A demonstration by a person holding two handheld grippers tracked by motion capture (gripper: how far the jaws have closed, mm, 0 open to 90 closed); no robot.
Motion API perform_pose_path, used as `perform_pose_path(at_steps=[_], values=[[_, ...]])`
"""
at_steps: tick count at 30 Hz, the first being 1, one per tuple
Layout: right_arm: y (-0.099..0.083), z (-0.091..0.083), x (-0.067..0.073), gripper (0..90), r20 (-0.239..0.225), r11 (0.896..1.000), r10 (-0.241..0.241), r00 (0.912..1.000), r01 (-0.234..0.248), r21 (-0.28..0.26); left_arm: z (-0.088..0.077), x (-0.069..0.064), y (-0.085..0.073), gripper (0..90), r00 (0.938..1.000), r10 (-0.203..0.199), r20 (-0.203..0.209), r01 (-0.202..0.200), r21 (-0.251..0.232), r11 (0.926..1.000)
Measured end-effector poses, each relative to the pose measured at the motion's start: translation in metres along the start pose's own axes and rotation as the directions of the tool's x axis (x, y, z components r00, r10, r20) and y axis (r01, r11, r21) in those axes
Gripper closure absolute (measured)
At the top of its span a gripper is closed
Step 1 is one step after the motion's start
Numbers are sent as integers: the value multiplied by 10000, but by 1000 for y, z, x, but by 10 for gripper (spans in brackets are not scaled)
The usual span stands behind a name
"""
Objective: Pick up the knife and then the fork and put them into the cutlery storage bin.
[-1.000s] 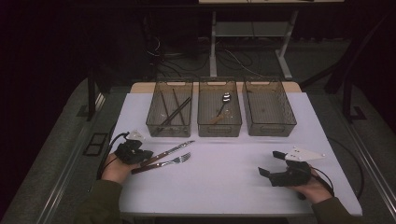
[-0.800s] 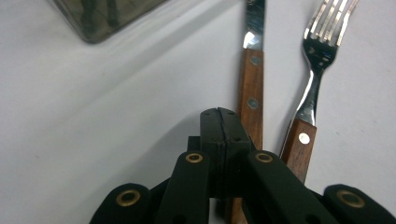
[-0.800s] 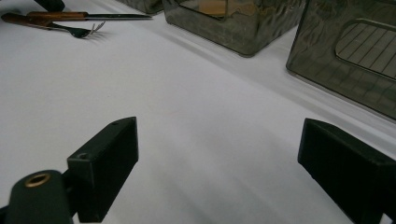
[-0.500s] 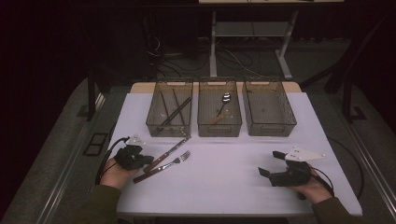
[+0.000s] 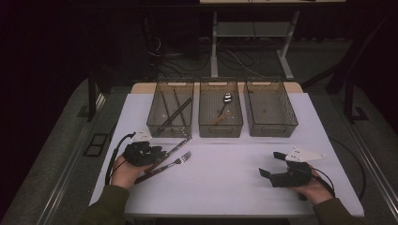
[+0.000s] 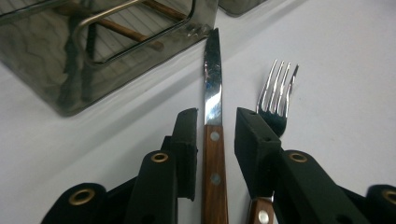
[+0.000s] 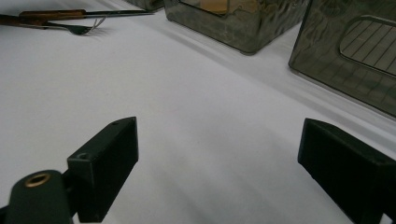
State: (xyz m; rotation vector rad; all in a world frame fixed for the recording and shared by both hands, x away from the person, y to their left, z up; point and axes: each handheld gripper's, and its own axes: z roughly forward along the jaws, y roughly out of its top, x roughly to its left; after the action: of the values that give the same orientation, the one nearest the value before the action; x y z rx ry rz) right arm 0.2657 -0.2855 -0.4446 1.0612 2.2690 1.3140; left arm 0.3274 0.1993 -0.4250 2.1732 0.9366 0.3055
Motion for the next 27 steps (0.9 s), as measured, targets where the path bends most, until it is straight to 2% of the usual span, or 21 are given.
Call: perform_pose_path(at_steps=[5, 7, 13, 16, 21, 27], values=[[0, 0, 0, 121, 6, 10000, 23, 10000, -23, -4, 12, 0, 1, 678, 9998, 186, -42, -185, 289, 9994], [0, 0, 0, 121, 14, 10000, 22, 10000, -22, -6, 16, -1, 1, 677, 10000, 77, 16, -78, 343, 9994], [0, 0, 0, 121, 2, 10000, 20, 10000, -20, -11, 27, -3, 1, 693, 9990, 439, 86, -444, 765, 9961], [0, 0, 0, 121, 5, 10000, 22, 10000, -22, -13, 27, -4, 0, 706, 9993, 362, -7, -361, 674, 9971], [0, 0, 0, 121, -23, 10000, 1, 10000, -1, -13, 27, -3, -1, 757, 9983, 588, -2, -586, 686, 9959], [0, 0, 0, 121, -25, 10000, 3, 10000, -3, -8, 27, -2, -1, 769, 9968, 799, 83, -803, 654, 9946]])
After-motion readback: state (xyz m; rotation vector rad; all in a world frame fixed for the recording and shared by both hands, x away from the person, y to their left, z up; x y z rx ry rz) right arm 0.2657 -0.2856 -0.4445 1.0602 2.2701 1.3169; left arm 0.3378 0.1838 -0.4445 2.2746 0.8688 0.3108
